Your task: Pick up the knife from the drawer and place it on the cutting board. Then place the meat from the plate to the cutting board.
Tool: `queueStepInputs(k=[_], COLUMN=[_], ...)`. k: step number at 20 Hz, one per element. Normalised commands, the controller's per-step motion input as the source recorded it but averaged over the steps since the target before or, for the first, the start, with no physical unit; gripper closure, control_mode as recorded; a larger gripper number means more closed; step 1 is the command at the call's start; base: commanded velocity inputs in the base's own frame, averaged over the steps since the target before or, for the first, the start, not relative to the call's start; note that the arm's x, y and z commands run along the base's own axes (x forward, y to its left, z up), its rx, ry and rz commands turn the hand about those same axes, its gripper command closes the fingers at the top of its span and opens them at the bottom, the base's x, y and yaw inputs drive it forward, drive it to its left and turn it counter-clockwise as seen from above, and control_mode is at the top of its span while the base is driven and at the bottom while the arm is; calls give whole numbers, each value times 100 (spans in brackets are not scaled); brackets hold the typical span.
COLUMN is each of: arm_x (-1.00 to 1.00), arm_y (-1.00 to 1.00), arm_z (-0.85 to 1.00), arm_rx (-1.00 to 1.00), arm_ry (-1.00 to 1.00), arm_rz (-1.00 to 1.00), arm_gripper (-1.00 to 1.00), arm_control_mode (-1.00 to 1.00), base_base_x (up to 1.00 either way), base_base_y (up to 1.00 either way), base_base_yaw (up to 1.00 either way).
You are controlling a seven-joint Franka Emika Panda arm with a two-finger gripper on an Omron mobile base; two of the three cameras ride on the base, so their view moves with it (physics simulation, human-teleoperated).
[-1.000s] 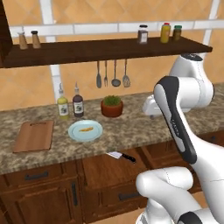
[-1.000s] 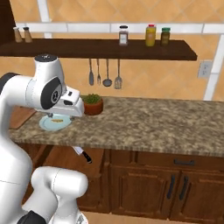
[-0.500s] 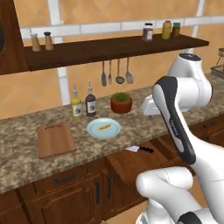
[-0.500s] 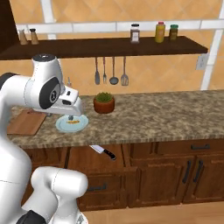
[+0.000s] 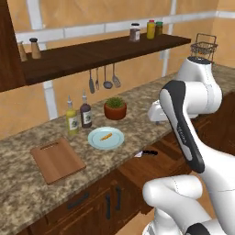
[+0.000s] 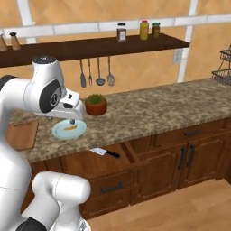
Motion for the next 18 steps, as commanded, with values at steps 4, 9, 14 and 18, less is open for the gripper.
queueStepInputs(k=[4,9,14,18], arm_x=[0,0,0,0], arm_y=[0,0,0,0], arm_z=[0,0,0,0], arm_rx=[0,0,0,0], arm_ry=[0,0,0,0], arm_rz=[0,0,0,0], arm_gripper=[-100,-100,-100,-100], arm_control_mode=[100,100,100,100], base_base_x=[8,4,0,2], base_base_y=[76,78,54,22], base_base_yaw=[-46,-43,-19,0])
